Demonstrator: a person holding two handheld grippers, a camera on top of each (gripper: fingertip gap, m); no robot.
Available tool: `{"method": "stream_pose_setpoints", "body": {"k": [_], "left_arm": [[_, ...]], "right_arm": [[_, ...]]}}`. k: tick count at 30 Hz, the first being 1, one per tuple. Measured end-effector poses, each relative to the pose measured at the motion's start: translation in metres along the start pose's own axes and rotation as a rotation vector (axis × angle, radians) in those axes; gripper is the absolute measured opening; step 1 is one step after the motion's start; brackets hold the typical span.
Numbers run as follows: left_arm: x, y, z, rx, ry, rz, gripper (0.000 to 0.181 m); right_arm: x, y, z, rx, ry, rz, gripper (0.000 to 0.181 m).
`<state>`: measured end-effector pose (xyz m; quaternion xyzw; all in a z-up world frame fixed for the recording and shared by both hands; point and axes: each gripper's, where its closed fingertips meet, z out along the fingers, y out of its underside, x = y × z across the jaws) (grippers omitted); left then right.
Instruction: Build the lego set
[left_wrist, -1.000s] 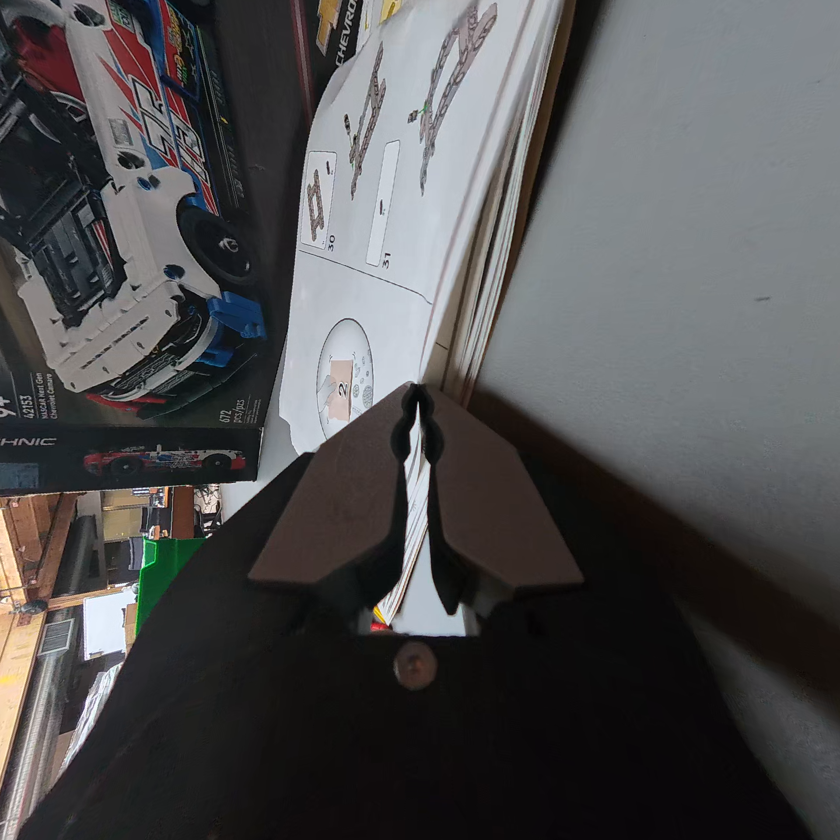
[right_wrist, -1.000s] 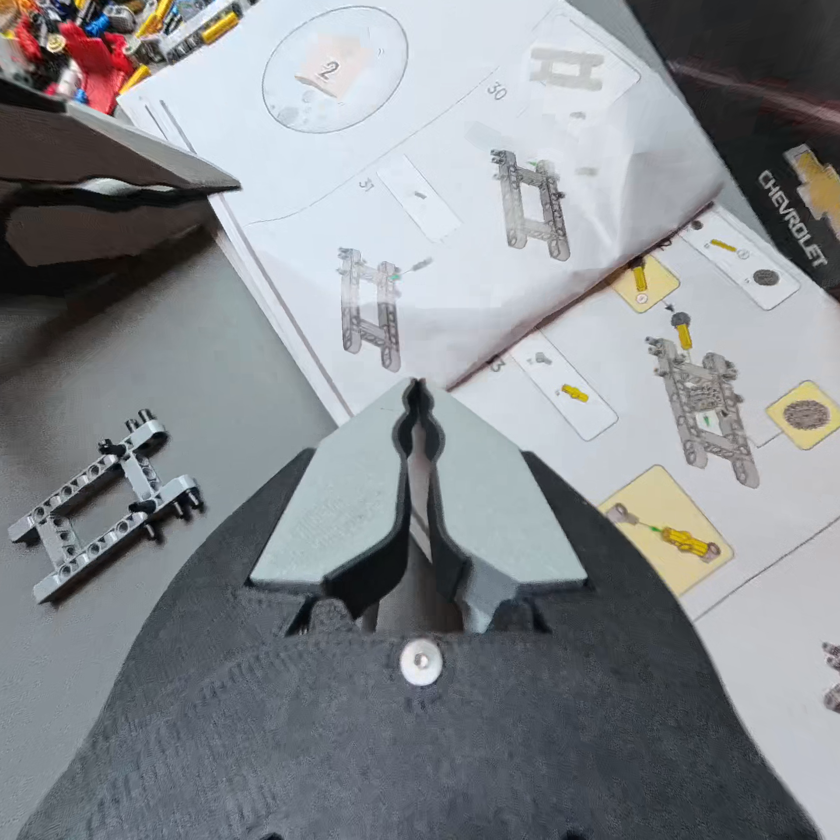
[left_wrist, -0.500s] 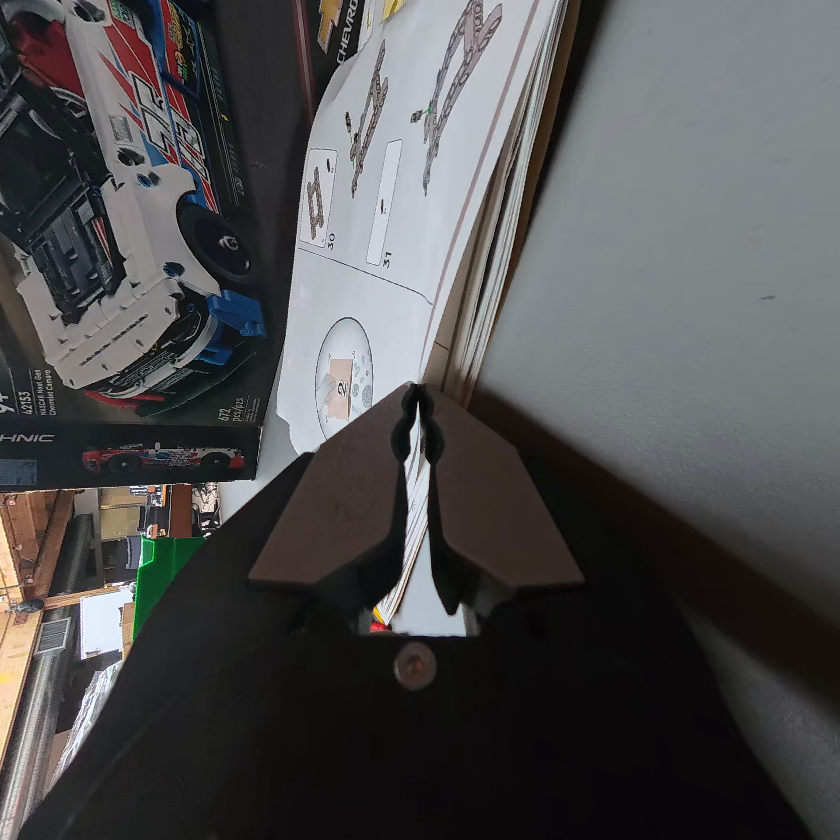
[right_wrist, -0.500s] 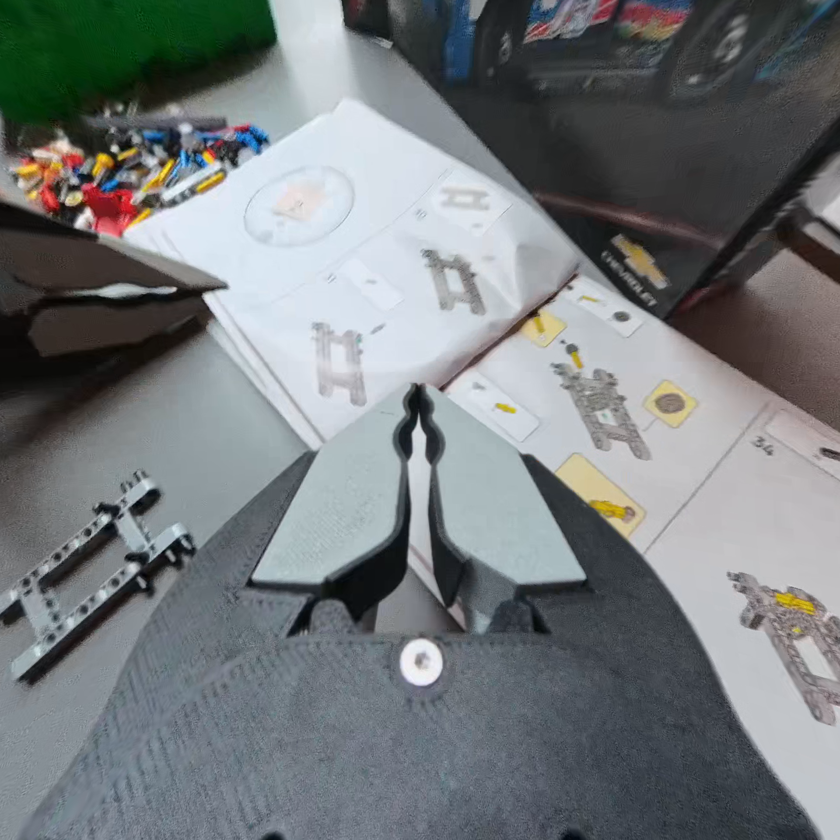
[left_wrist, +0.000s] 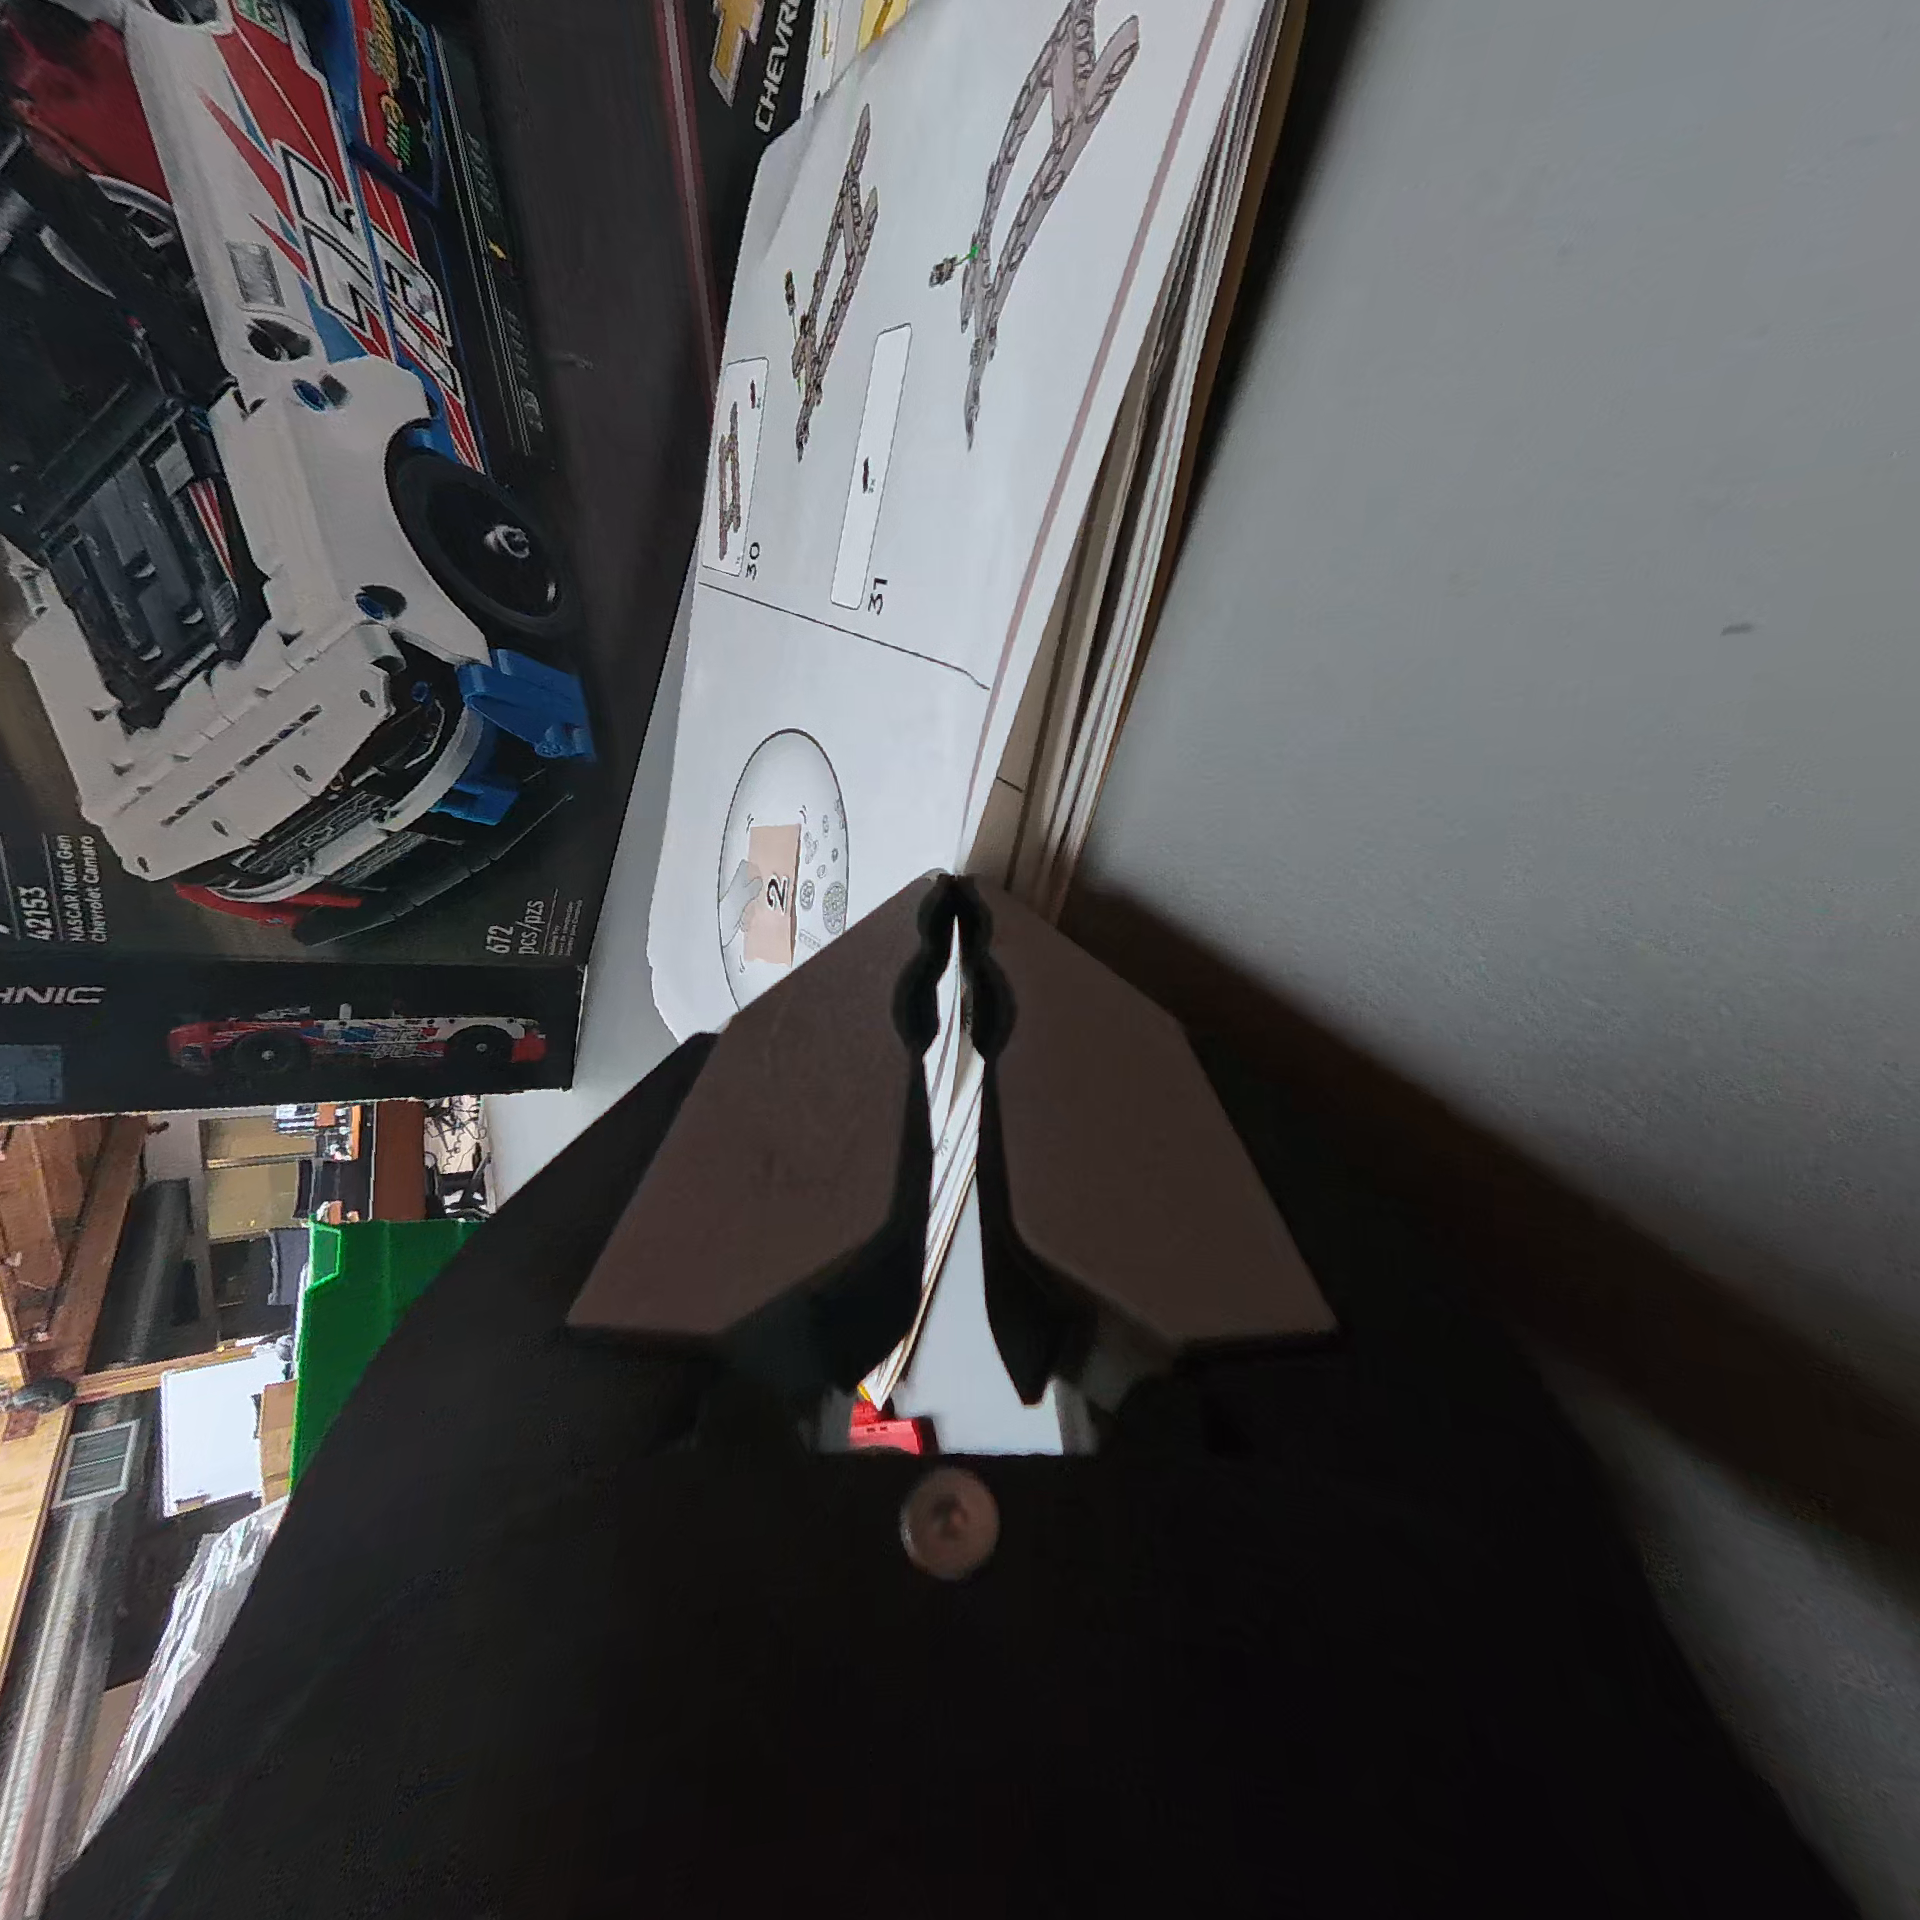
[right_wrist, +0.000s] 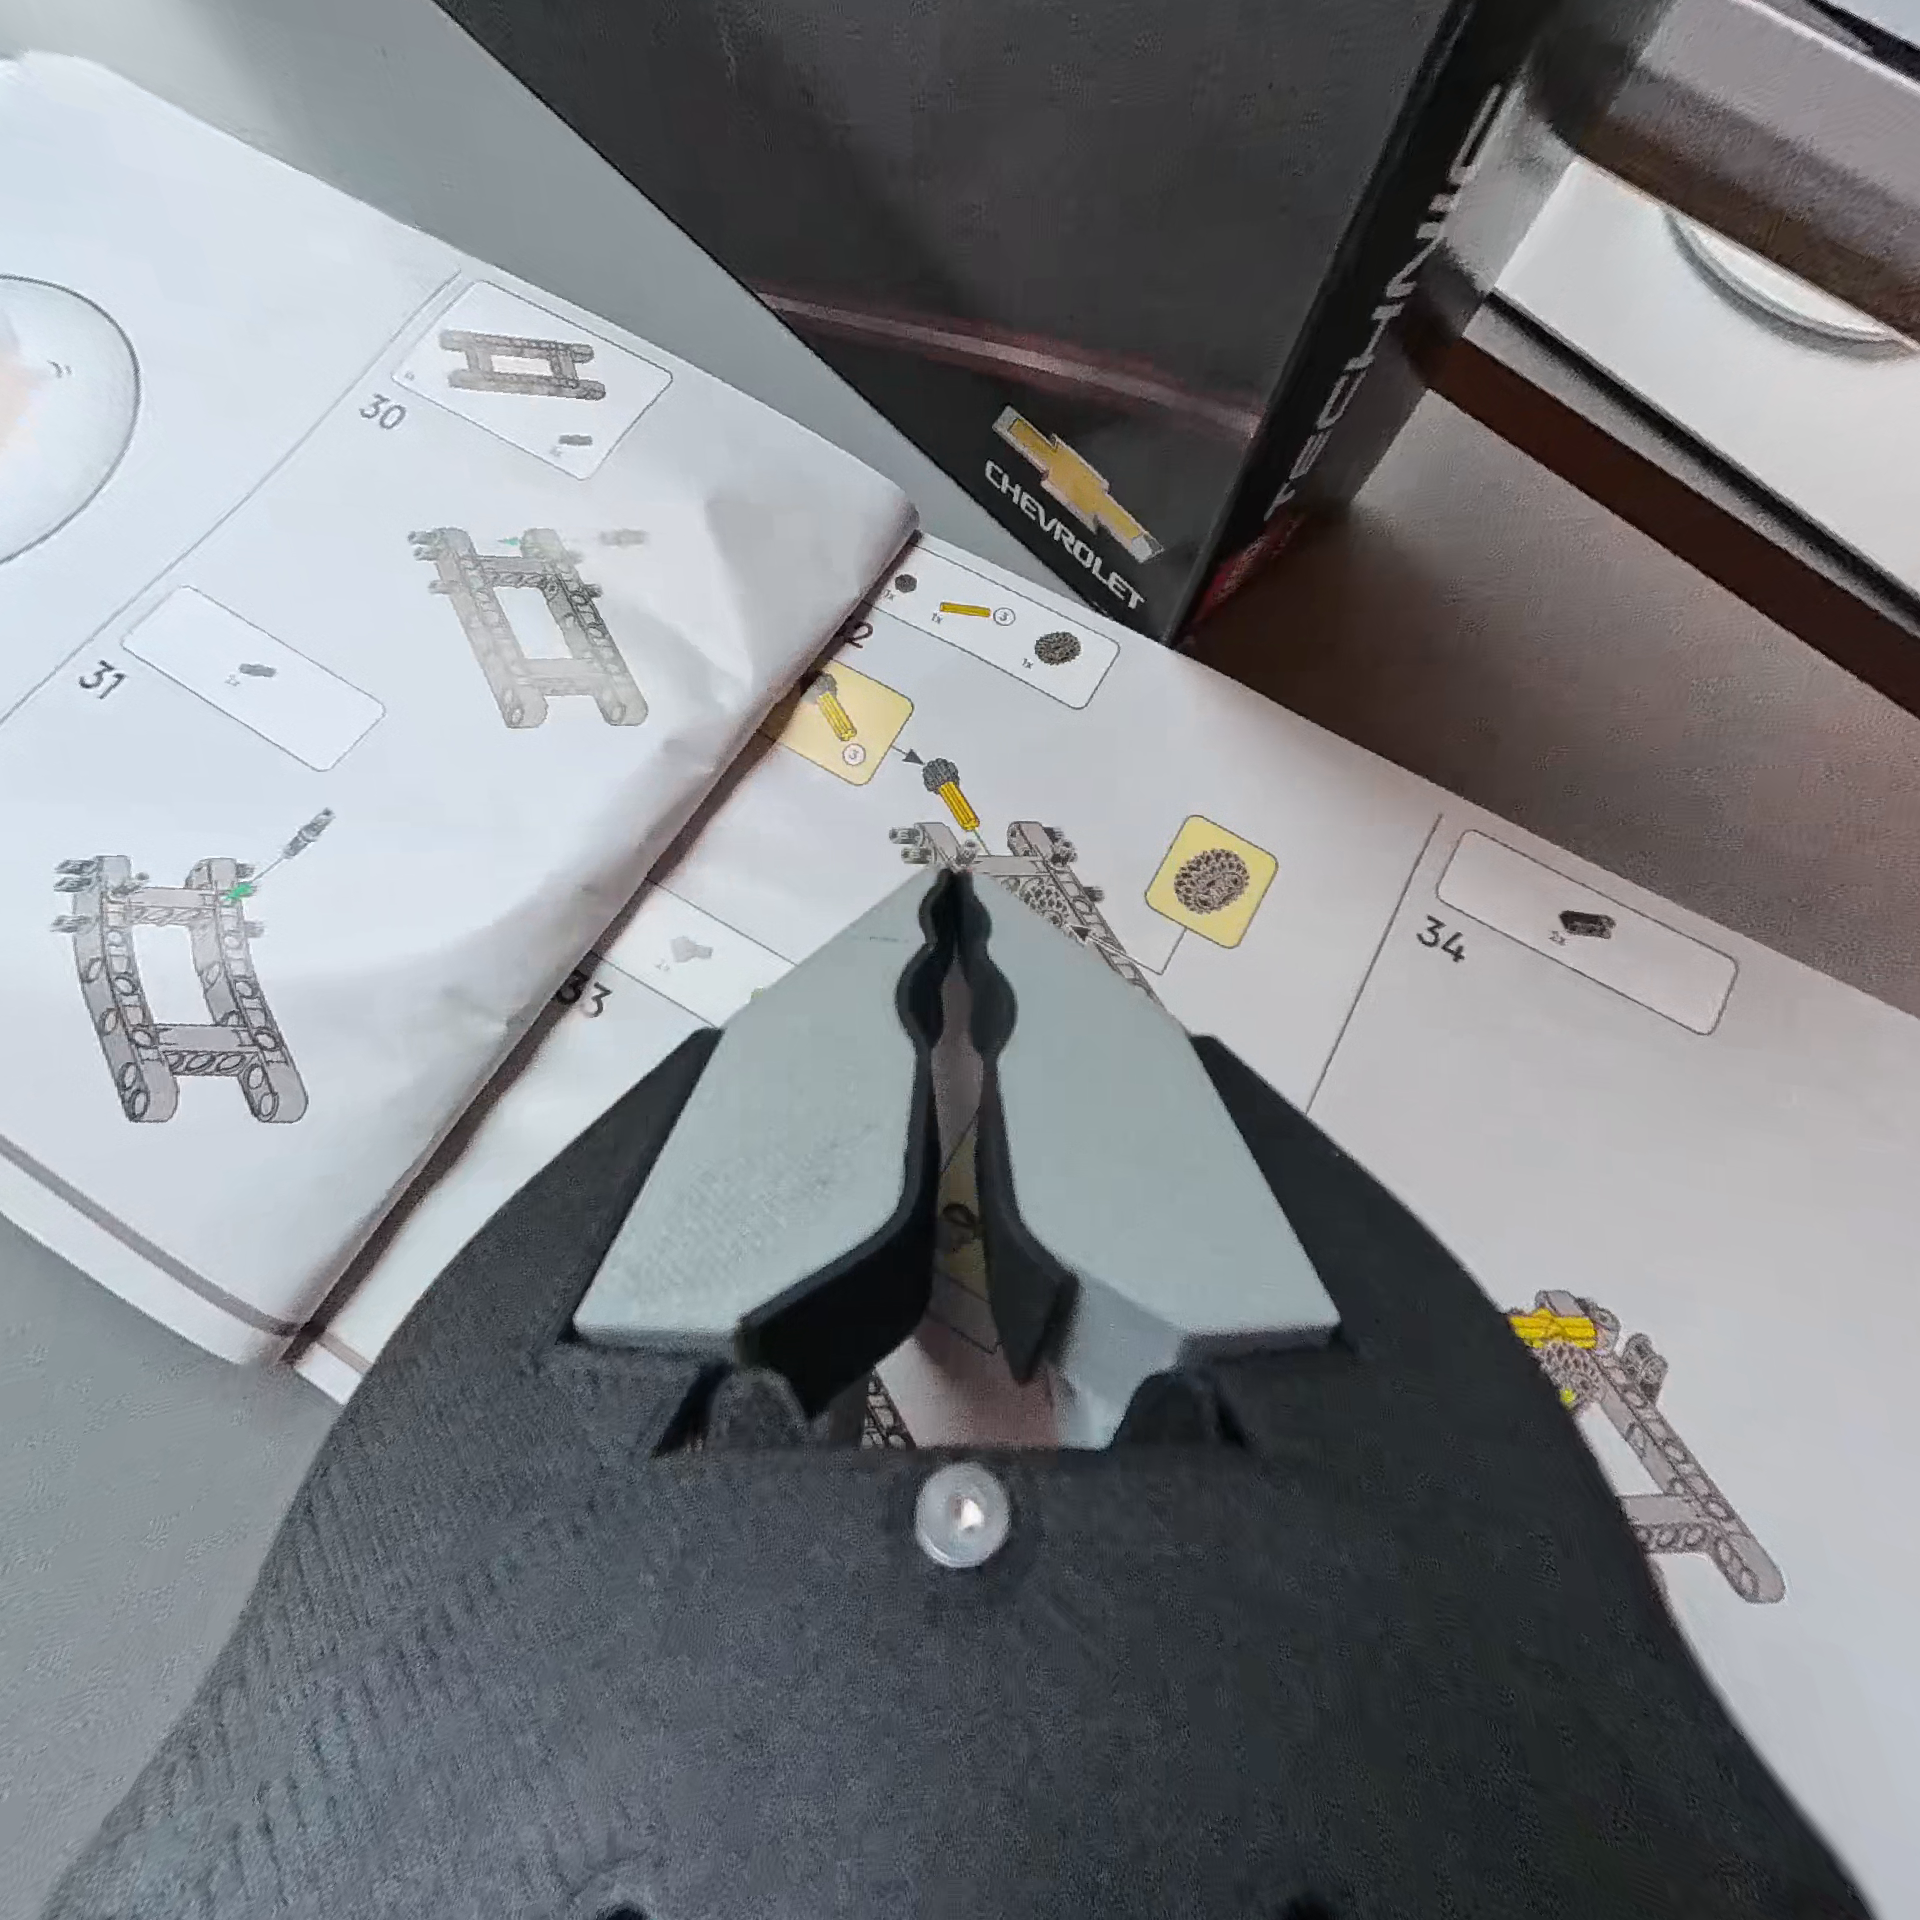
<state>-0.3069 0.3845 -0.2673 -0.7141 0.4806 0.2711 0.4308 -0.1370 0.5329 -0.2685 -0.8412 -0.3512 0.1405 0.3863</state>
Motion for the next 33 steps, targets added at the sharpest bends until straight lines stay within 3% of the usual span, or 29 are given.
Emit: {"method": "stream_pose_setpoints", "body": {"k": [23, 33], "left_arm": [[0.0019, 0.0027, -0.0038, 0.006, 0.040, -0.060, 0.000], [0.0014, -0.0001, -0.0029, 0.006, -0.008, -0.019, 0.000]], "right_arm": [[0.0013, 0.0027, -0.0027, 0.015, -0.025, 0.047, 0.000], [0.0004, 0.0023, -0.0083, 0.030, -0.026, 0.041, 0.000]]}}
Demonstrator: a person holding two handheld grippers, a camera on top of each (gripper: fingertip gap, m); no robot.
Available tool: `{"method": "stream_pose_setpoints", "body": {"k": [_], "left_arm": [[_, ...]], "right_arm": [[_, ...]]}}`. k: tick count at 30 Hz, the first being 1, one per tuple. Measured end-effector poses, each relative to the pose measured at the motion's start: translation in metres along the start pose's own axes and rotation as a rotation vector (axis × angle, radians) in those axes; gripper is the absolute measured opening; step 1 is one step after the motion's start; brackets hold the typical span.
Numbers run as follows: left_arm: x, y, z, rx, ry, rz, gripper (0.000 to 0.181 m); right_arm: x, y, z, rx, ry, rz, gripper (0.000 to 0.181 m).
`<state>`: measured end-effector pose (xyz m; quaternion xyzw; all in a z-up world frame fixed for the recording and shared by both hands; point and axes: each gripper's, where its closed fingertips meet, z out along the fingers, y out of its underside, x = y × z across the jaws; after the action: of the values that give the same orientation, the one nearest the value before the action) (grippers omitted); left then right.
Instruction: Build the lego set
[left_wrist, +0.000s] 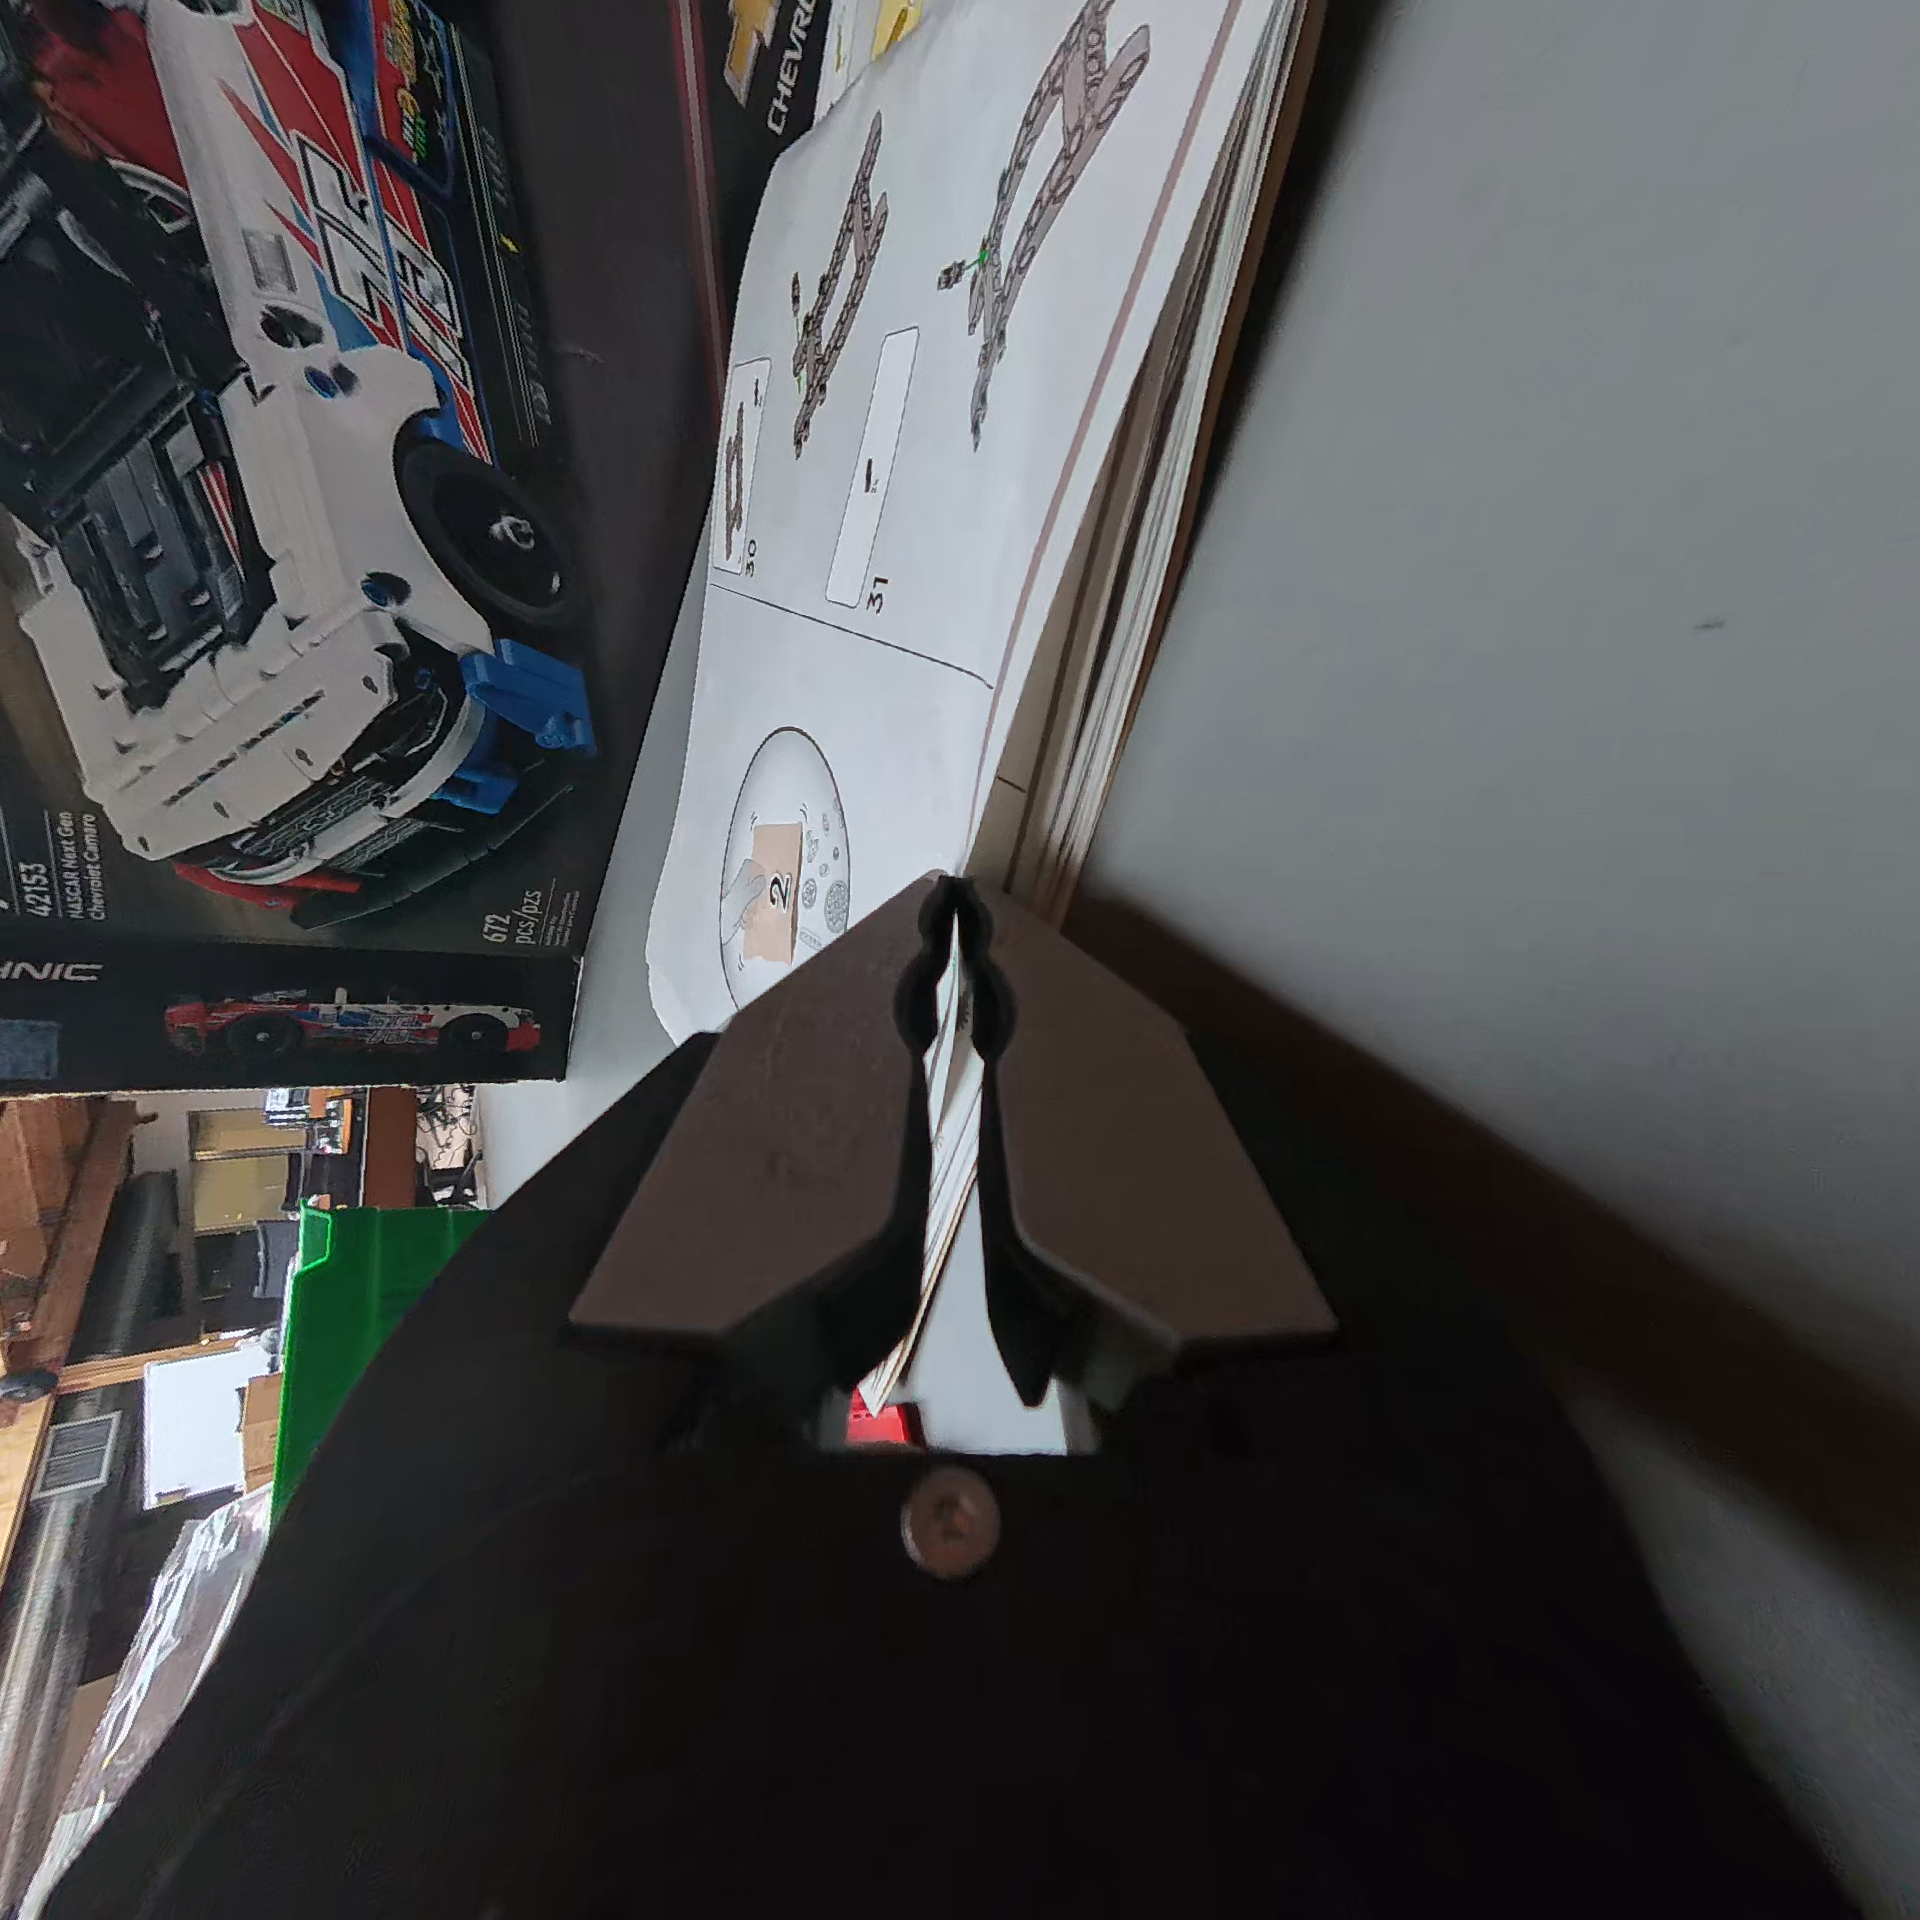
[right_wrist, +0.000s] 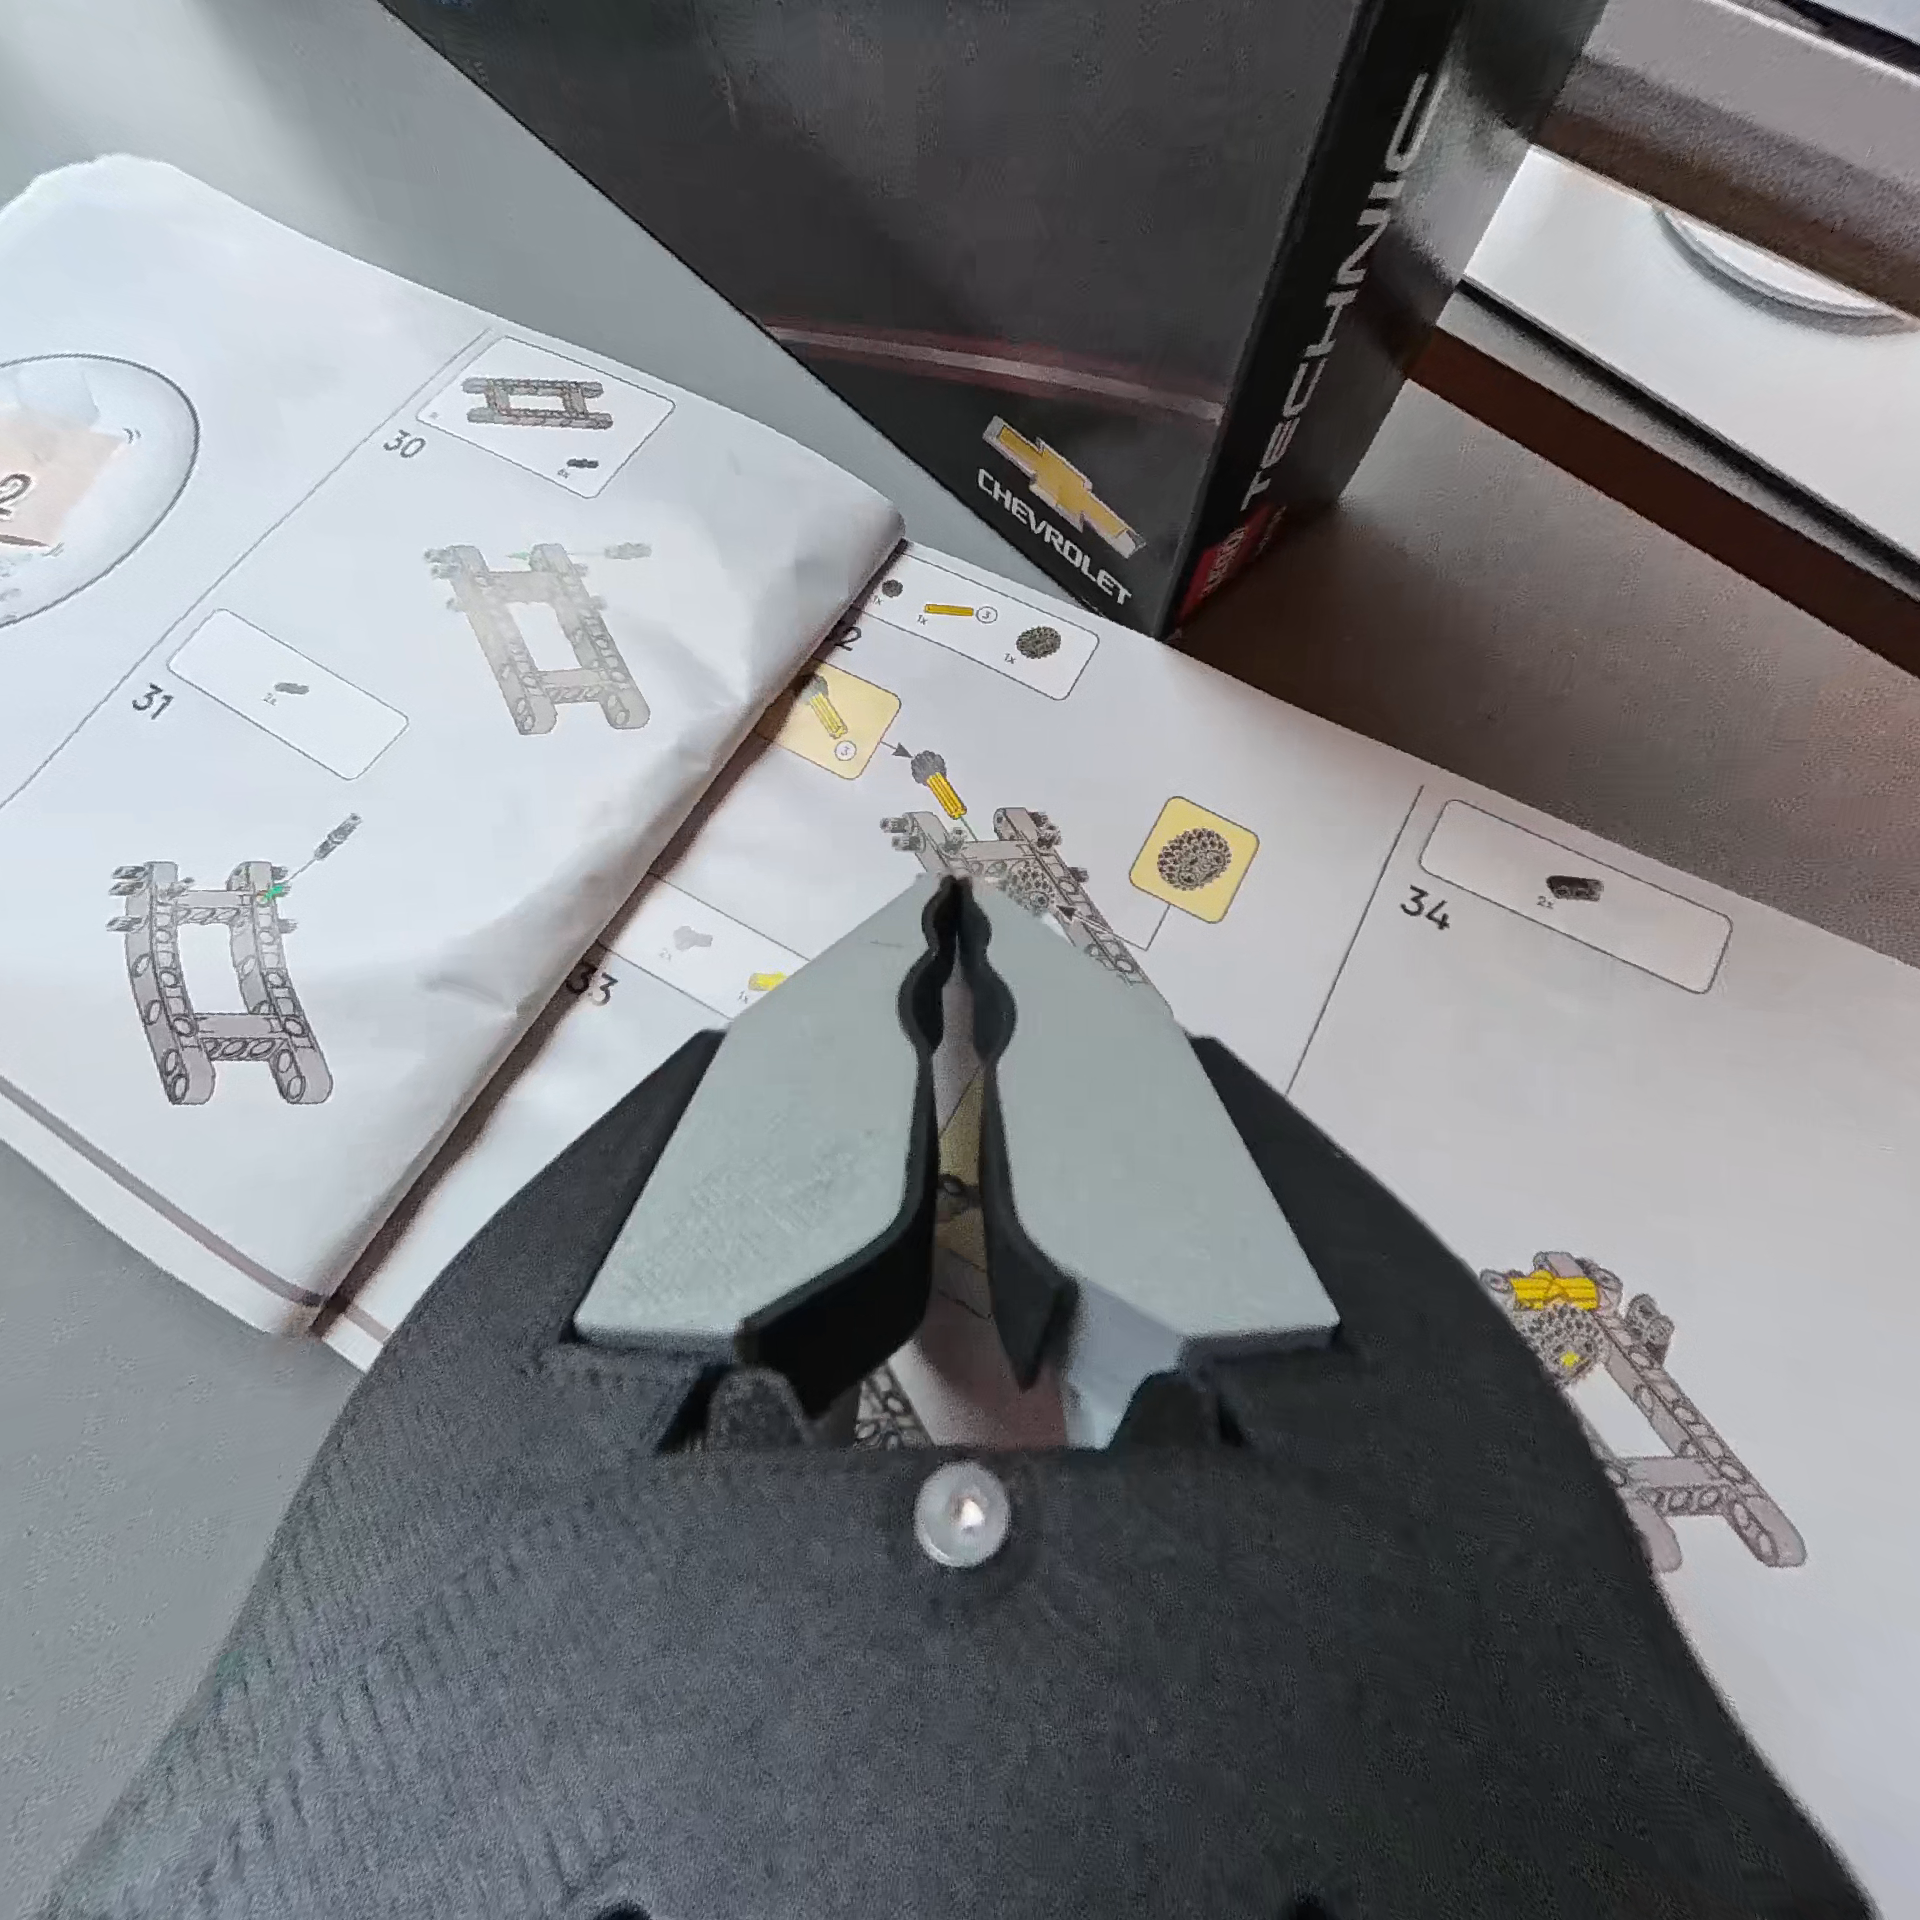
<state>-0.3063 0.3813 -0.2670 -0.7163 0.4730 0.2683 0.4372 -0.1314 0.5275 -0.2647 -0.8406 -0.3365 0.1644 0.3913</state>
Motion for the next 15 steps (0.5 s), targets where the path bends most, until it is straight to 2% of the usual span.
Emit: {"method": "stream_pose_setpoints", "body": {"k": [6, 9, 13, 15], "left_arm": [[0.000, -0.002, -0.002, 0.009, -0.006, -0.013, 0.001], [-0.003, -0.004, -0.005, 0.019, -0.015, -0.026, 0.012], [0.001, -0.009, -0.014, 0.043, 0.024, -0.065, 0.019], [0.003, -0.010, -0.018, 0.043, 0.052, -0.098, 0.024]], "right_arm": [[-0.003, -0.016, -0.020, 0.144, 0.036, -0.066, 0.000], [-0.005, -0.016, -0.028, 0.175, 0.026, -0.046, 0.000], [-0.007, -0.007, -0.026, 0.105, 0.035, -0.084, 0.000], [0.001, -0.005, -0.025, 0.075, 0.120, -0.105, 0.000]]}}
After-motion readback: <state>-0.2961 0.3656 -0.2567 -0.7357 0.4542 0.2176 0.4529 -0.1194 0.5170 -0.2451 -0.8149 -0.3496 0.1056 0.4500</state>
